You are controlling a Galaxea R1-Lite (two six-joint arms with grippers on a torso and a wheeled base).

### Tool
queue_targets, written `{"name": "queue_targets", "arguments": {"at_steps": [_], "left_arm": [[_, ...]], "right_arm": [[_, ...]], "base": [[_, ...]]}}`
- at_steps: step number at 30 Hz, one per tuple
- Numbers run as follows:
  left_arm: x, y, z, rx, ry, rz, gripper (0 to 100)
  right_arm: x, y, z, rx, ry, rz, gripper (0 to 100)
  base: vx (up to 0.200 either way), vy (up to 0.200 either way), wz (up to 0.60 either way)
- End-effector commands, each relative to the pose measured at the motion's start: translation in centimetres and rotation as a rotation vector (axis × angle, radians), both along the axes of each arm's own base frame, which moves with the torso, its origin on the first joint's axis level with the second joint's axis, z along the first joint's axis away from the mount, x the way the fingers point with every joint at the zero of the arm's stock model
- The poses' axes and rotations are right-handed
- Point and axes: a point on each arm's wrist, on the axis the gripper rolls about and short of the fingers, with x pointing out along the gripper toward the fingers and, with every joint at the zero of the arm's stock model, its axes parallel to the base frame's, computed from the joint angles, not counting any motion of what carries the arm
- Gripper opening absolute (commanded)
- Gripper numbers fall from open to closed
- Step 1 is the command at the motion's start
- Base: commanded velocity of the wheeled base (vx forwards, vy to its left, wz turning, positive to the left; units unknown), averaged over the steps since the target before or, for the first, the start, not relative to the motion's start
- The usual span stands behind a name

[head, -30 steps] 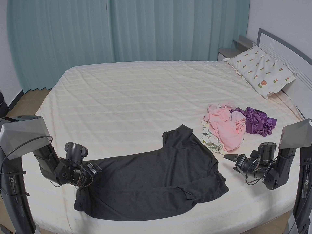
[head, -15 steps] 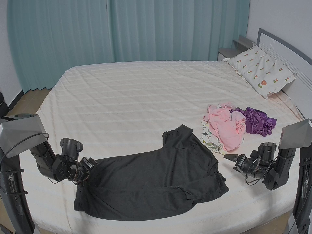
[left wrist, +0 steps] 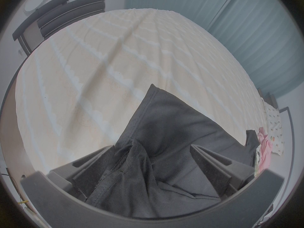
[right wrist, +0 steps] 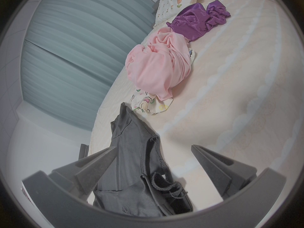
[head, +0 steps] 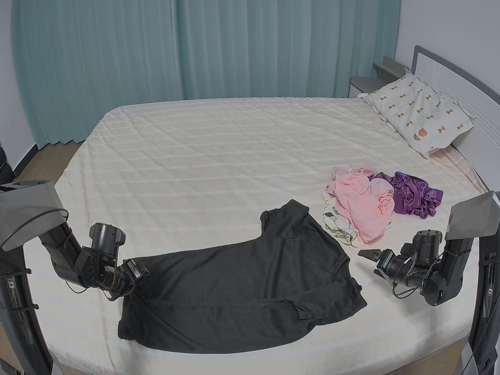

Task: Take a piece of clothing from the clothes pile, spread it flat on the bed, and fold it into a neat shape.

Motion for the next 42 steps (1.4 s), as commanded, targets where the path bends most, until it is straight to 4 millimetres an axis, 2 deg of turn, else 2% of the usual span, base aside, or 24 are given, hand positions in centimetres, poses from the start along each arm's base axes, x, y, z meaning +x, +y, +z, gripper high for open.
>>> {"name": "queue_targets", "arguments": {"at_steps": [1,6,11,12,14,20,29,30,42], "left_arm": [[0.0,0.9,0.3,-0.003,-0.043,0.029,100],[-1.9,1.2,-0.4,0.04,0.022,-0.049,100],[-5.6,1.0,0.3,-0.045,0.022,-0.31,100],[-5.6,1.0,0.3,-0.045,0.022,-0.31,100],[-7.1,1.4,0.2,-0.028,0.039,-0.417,100],[-8.4,1.4,-0.3,0.0,0.077,-0.495,100],[-9.3,1.6,-0.7,0.051,0.119,-0.534,100],[-9.4,1.7,-0.7,0.063,0.126,-0.536,0],[-11.5,2.7,-1.4,0.2,0.241,-0.602,0]], "right_arm": [[-0.2,0.3,-0.2,-0.006,0.004,0.014,100],[-0.2,0.3,-0.3,-0.007,0.001,0.015,100],[0.1,0.3,-0.5,-0.01,-0.002,0.017,100],[0.1,0.3,-0.5,-0.01,-0.002,0.017,100],[-0.1,0.5,-0.6,-0.015,0.002,0.025,100],[-0.1,0.5,-0.6,-0.018,0.002,0.026,100],[-0.2,0.5,-0.6,-0.018,0.004,0.028,100],[-0.2,0.5,-0.6,-0.018,0.004,0.028,100],[-0.1,0.5,-0.6,-0.018,0.001,0.028,100]], "base": [[0.0,0.0,0.0],[0.0,0.0,0.0],[0.0,0.0,0.0],[0.0,0.0,0.0],[0.0,0.0,0.0],[0.0,0.0,0.0],[0.0,0.0,0.0],[0.0,0.0,0.0],[0.0,0.0,0.0]]}}
